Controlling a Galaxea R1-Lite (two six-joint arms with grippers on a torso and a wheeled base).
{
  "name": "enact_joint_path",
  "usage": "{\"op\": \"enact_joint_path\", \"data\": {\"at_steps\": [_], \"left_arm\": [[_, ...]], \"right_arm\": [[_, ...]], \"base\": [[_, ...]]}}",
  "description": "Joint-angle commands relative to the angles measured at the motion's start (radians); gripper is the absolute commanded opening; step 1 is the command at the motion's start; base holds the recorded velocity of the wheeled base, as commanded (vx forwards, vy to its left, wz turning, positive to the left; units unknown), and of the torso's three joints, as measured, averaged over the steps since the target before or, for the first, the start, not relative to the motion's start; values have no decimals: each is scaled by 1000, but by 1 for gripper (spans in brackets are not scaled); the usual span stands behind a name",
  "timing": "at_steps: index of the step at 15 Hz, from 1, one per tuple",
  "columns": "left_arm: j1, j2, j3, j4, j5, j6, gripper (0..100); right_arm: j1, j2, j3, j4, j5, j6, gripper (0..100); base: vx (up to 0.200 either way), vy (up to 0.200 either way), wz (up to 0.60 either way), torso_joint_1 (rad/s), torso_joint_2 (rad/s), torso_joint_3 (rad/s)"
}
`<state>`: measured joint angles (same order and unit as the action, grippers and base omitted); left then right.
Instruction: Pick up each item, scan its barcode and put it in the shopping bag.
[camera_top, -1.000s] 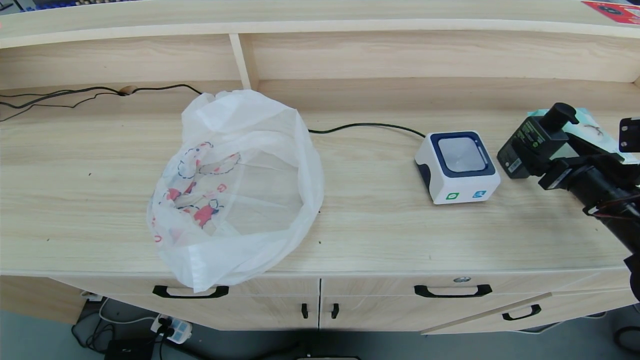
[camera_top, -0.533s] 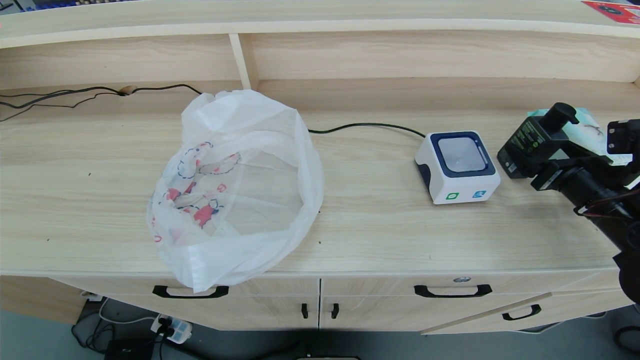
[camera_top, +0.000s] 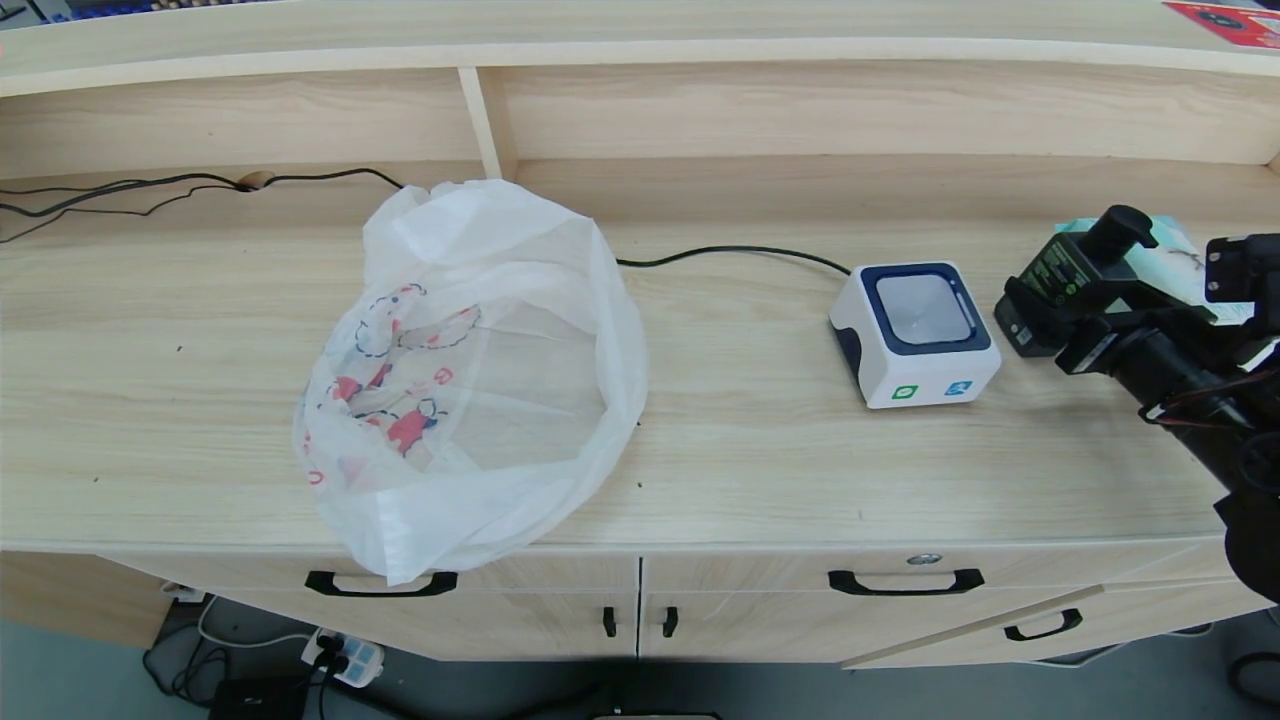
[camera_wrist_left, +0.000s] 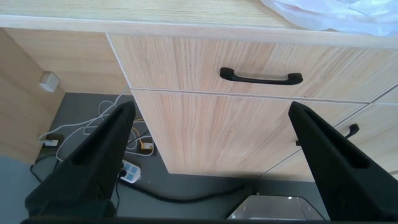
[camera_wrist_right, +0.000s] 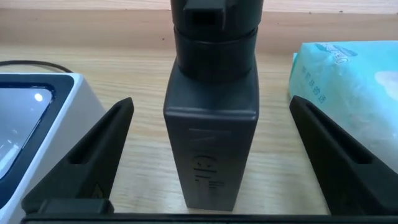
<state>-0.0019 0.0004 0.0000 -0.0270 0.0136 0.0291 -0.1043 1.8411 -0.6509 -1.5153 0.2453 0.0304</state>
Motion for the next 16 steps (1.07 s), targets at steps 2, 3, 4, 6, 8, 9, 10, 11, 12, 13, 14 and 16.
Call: {"op": "enact_joint_path", "data": {"at_steps": [2,3,4,6,8,9,10,11,12,13,14,16], "left_arm": [[0,0,0,1,0,0,100],[0,0,0,1,0,0,100],[2,0,0,1,0,0,100],[0,0,0,1,0,0,100],[0,0,0,1,0,0,100],[0,0,0,1,0,-2,100],[0,0,0,1,0,-2,100],[0,0,0,1,0,-2,100],[0,0,0,1,0,-2,100],[0,0,0,1,0,-2,100],[0,0,0,1,0,-2,100],[0,0,0,1,0,-3,100]], "right_arm": [[0,23,-12,0,0,-1,100],[-2,27,-18,0,-1,-3,100],[0,33,-29,0,-3,-6,100],[-2,37,-58,0,-1,-6,0],[0,37,-70,0,-1,-4,0],[0,35,-69,0,-1,-3,0],[0,35,-69,0,-1,-3,0],[0,35,-67,0,0,-3,0],[0,35,-67,0,-1,-4,0],[0,35,-69,0,-1,-4,0],[3,33,-66,0,-3,-7,0],[3,24,-59,-2,-6,-6,0]], "base": [[0,0,0,0,0,0],[0,0,0,0,0,0],[0,0,0,0,0,0],[0,0,0,0,0,0],[0,0,0,0,0,0],[0,0,0,0,0,0],[0,0,0,0,0,0],[0,0,0,0,0,0],[0,0,0,0,0,0],[0,0,0,0,0,0],[0,0,0,0,0,0],[0,0,0,0,0,0]]}}
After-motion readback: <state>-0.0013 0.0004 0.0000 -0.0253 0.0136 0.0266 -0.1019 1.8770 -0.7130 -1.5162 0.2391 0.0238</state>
